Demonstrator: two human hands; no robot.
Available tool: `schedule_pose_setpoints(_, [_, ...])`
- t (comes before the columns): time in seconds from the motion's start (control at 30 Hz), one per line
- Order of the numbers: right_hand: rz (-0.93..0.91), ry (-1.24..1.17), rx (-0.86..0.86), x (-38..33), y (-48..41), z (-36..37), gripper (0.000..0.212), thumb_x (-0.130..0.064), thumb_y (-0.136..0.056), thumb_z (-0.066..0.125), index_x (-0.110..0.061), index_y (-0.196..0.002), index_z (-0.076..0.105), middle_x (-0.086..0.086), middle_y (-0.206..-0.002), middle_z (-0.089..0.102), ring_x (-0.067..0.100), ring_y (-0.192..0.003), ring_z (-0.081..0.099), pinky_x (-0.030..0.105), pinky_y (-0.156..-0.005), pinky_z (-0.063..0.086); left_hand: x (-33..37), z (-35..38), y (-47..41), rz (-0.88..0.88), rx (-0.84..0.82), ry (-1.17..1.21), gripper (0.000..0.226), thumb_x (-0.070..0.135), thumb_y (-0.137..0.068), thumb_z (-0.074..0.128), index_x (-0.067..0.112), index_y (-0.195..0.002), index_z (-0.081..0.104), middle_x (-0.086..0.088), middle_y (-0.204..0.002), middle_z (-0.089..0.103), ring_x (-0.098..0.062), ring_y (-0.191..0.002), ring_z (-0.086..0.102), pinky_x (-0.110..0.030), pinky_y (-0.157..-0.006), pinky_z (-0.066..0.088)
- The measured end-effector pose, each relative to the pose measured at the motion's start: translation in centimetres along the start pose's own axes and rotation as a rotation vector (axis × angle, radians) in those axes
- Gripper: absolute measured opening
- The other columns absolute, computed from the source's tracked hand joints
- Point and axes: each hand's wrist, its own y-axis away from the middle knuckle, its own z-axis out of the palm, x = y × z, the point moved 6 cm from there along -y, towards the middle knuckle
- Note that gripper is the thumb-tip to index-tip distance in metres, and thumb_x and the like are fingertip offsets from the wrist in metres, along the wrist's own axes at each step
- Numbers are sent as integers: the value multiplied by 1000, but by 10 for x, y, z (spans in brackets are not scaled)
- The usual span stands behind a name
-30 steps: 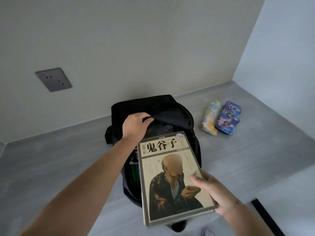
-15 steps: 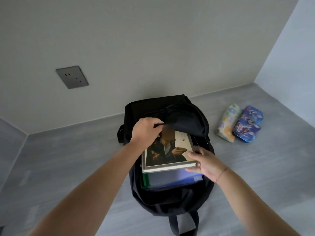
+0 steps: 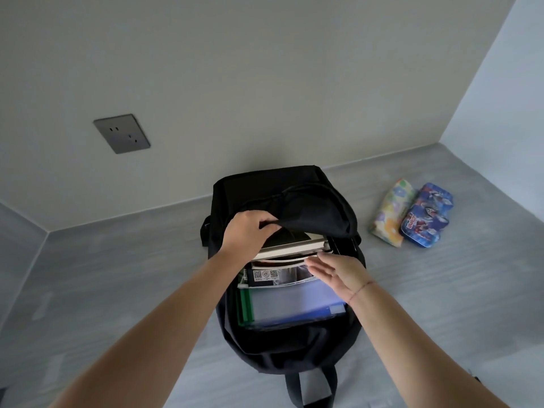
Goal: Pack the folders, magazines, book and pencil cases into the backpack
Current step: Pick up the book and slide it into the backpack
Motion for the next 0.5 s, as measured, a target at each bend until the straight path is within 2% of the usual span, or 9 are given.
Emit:
schedule_pose_setpoints(0.1, [-160, 231, 153, -33, 10, -33, 16, 4, -92, 47, 6, -106, 55, 14, -70, 65, 20, -60, 63, 25, -55, 57, -6, -1, 4, 1, 4, 53, 20, 46, -78, 66, 32, -92, 70, 20, -94, 64, 0, -96, 58, -17, -83, 43])
schedule_pose_setpoints(0.13, [-273, 349, 266, -51, 11, -45, 18, 1, -91, 49, 6, -107, 57, 12, -72, 65, 19, -60, 61, 23, -55, 55, -11, -4, 4, -12, 58, 58, 26, 49, -78, 64, 30, -96, 69, 14, -105, 63, -3, -104, 55, -23, -90, 42])
schedule_pose_setpoints(0.2, [-511, 586, 385, -90, 12, -49, 25, -10, -89, 54, 1, -111, 59, 14, -95, 65, 20, -80, 58, 30, -75, 50, -27, -14, 5, -122, 212, 67, 37, 49, -82, 59, 25, -109, 63, 2, -124, 54, -14, -117, 47, -35, -102, 38])
schedule_pose_setpoints(0.27, [-603, 690, 297, -110, 5, -35, 32, -24, -88, 58, -8, -116, 56, 6, -110, 57, 17, -98, 52, 33, -90, 43, -45, -20, 9, -333, 298, 126, 47, 48, -84, 59, 21, -122, 53, -3, -129, 48, -17, -116, 47, -36, -99, 40])
schedule_pose_setpoints(0.33, [-588, 786, 158, -117, -1, -14, 25, -36, -90, 52, -11, -95, 52, 5, -93, 46, 13, -90, 44, 31, -83, 37, -58, -19, 13, -497, 299, 246, 52, 46, -84, 60, 18, -127, 48, -1, -122, 52, -12, -98, 54, -27, -81, 44])
schedule_pose_setpoints(0.4, [-597, 824, 66, -120, -5, -4, 43, -43, -93, 45, 0, -86, 49, 17, -81, 41, 19, -79, 43, 34, -78, 36, -62, -18, 14, -548, 276, 400, 51, 44, -85, 61, 15, -125, 52, 1, -115, 58, -11, -91, 57, -25, -77, 44])
schedule_pose_setpoints(0.43, [-585, 792, 33, -119, -4, -4, 47, -43, -94, 45, 3, -91, 53, 28, -86, 47, 25, -80, 51, 36, -82, 42, -62, -18, 14, -542, 253, 506, 46, 42, -85, 62, 14, -121, 57, 0, -114, 62, -14, -95, 60, -29, -82, 47])
schedule_pose_setpoints(0.47, [-586, 768, -12, -118, -2, -7, 43, -40, -94, 48, 1, -96, 59, 26, -94, 59, 30, -90, 61, 38, -88, 47, -60, -17, 16, -520, 208, 620, 37, 38, -84, 65, 14, -112, 64, -3, -111, 67, -19, -97, 63, -33, -86, 51])
schedule_pose_setpoints(0.5, [-592, 762, -85, -115, 3, -10, 31, -32, -93, 54, -4, -97, 65, 15, -96, 69, 18, -92, 65, 33, -89, 50, -57, -17, 19, -485, 143, 716, 26, 34, -81, 69, 17, -101, 70, -6, -103, 72, -23, -94, 66, -35, -86, 54])
